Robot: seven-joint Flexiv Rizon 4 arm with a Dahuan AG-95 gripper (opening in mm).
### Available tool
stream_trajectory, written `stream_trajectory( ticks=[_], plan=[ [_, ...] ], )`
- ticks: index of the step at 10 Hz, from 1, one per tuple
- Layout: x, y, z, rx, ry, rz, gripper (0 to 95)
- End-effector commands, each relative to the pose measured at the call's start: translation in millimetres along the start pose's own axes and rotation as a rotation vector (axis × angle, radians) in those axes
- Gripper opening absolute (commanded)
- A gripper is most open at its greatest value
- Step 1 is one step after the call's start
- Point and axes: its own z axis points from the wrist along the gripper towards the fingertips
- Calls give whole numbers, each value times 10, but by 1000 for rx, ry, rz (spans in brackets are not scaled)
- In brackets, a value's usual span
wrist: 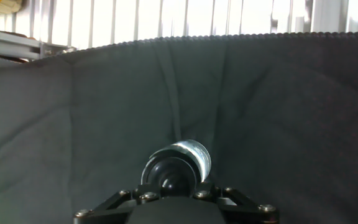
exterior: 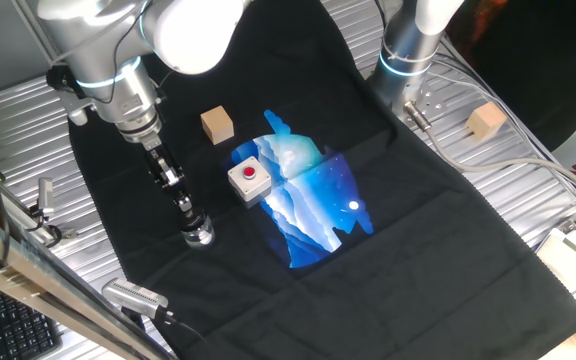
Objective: Screw the lid onto the jar
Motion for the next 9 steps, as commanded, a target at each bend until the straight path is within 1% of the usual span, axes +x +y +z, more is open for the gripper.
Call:
stream_trajectory(
  ticks=[1,9],
  plan=[
    [7,6,1,-4,-3,-4,380],
    [-17,35,52,-7,-4,-5,380]
  ],
)
